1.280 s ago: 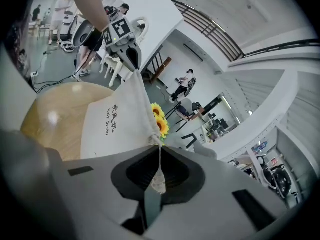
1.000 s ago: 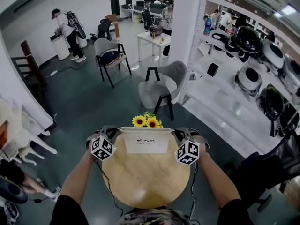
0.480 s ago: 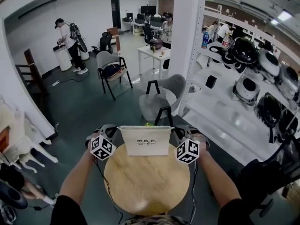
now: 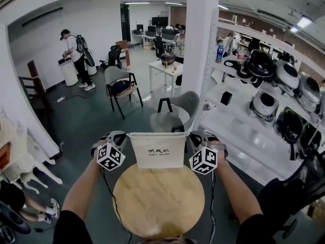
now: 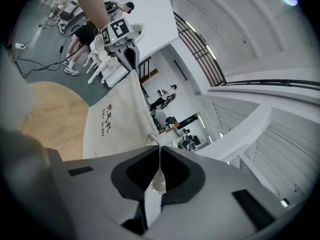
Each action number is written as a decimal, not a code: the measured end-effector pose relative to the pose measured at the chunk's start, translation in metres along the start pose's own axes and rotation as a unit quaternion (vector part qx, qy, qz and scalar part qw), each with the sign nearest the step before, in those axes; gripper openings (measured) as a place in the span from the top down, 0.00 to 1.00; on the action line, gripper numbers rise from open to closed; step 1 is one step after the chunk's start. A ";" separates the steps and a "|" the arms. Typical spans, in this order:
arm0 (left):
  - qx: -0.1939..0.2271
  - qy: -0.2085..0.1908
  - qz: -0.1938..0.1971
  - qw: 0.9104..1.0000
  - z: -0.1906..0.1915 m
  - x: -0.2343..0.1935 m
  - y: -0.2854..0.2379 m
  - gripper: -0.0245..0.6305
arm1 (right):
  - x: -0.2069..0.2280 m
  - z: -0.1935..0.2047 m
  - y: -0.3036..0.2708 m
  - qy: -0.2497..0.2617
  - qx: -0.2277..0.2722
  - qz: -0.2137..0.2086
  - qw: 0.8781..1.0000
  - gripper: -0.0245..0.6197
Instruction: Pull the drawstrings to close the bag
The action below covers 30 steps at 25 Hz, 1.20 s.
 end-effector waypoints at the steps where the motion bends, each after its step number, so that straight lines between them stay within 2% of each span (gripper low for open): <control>1: 0.001 -0.003 -0.004 1.000 -0.004 -0.005 0.001 0.93 | 0.007 -0.002 0.000 0.002 0.002 0.005 1.000 0.95; 16: 0.024 -0.046 -0.061 0.997 -0.067 -0.083 0.023 0.93 | 0.095 -0.030 0.006 0.018 0.022 0.069 0.997 0.95; 30: 0.021 -0.081 -0.108 0.991 -0.116 -0.150 0.041 0.93 | 0.161 -0.052 0.011 0.049 0.029 0.110 0.992 0.95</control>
Point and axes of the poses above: the fingertips, and each gripper's own axes: y backward along the fingers, x to its right, z out of its underside, the point moved 1 cm from there along y, backward along the fingers, and after that the axes turned 8 degrees about z, right-handed, at the moved point
